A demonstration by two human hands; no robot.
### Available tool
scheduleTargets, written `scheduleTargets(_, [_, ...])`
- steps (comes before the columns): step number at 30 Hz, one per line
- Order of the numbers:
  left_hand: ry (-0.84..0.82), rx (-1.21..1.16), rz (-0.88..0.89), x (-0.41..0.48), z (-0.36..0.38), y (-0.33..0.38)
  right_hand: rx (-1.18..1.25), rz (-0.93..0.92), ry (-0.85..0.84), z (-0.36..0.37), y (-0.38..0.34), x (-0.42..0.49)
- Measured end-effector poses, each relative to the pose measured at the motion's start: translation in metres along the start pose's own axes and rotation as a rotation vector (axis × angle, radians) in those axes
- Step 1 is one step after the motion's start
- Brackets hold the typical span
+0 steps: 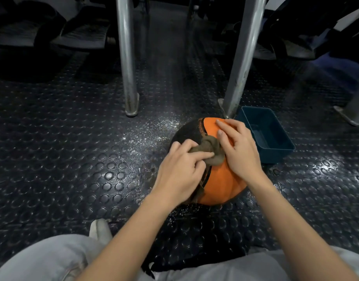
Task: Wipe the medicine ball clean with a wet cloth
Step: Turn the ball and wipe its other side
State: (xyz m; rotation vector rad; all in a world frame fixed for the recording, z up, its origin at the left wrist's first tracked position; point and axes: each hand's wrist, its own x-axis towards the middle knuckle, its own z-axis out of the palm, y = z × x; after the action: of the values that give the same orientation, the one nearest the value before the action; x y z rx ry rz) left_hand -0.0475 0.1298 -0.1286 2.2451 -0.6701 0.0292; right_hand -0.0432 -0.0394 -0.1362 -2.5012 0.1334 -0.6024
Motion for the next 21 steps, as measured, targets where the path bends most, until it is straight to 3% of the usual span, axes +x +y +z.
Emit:
scheduleTargets(4, [0.054, 0.034, 0.031, 0.006, 0.003, -0.002, 0.07, -0.003, 0.018, -0.002, 0.007, -0.005])
scheduleTargets(10, [0.109, -0.016, -0.132, 0.04, -0.006, -0.026, 0.023, -0.053, -0.008, -0.001, 0.0, -0.01])
scheduleTargets(15, [0.118, -0.021, -0.052, 0.025, -0.004, -0.02, 0.021, -0.02, 0.004, 0.0, 0.0, -0.006])
scheduleTargets(21, [0.019, 0.101, 0.154, -0.008, 0.013, -0.004, 0.123, 0.054, -0.002, -0.007, 0.017, 0.008])
